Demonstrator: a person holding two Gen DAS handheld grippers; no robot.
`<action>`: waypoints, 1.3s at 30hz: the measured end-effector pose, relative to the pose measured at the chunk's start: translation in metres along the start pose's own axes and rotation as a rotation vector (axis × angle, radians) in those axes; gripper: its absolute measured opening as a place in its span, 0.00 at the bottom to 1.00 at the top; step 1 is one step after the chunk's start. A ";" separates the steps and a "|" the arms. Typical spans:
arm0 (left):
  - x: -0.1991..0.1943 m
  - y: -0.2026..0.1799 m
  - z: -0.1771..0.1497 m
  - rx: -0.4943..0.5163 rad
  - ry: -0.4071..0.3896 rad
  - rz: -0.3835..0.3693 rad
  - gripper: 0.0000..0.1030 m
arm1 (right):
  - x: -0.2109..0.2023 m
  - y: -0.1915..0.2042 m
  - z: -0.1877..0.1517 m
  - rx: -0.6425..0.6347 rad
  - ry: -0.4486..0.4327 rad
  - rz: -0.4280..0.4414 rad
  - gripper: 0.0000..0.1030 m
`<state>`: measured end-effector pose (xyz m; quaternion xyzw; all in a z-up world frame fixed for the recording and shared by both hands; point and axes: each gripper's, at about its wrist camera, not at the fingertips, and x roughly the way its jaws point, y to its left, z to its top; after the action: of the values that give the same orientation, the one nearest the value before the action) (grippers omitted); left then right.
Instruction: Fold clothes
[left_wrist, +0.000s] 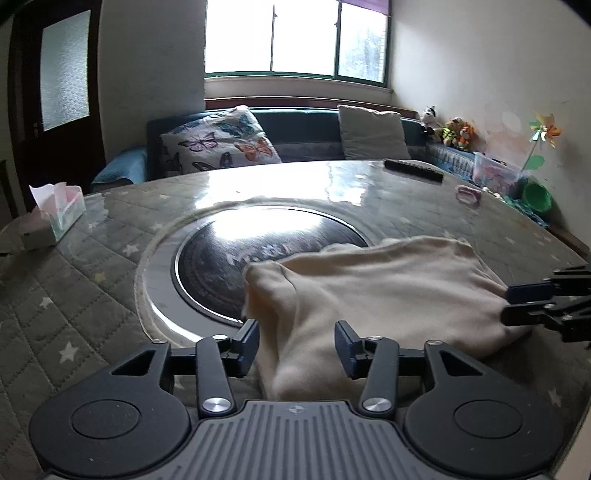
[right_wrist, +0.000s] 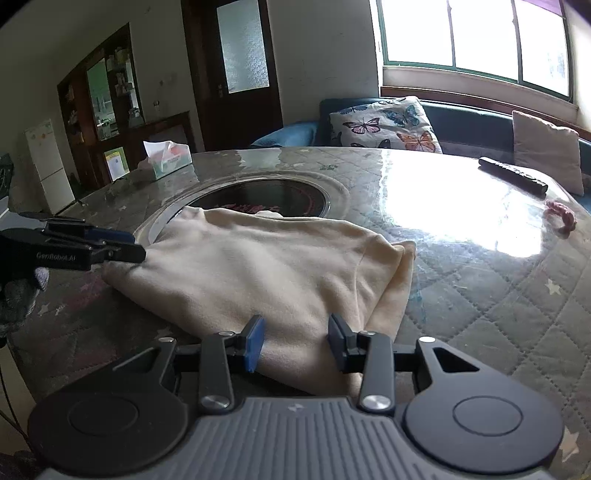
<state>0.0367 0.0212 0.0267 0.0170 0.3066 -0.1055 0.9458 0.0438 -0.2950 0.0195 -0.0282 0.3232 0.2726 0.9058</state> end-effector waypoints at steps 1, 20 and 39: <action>0.002 0.002 0.002 -0.005 0.000 0.009 0.49 | -0.001 0.000 0.002 0.002 -0.004 0.000 0.39; 0.051 0.028 0.014 -0.049 0.077 0.122 0.55 | 0.031 -0.007 0.017 0.051 0.002 0.015 0.60; 0.081 0.030 0.041 -0.041 0.078 0.163 0.67 | 0.063 -0.038 0.044 0.112 0.016 -0.005 0.71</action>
<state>0.1304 0.0317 0.0118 0.0266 0.3429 -0.0213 0.9387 0.1287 -0.2878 0.0119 0.0196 0.3450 0.2514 0.9041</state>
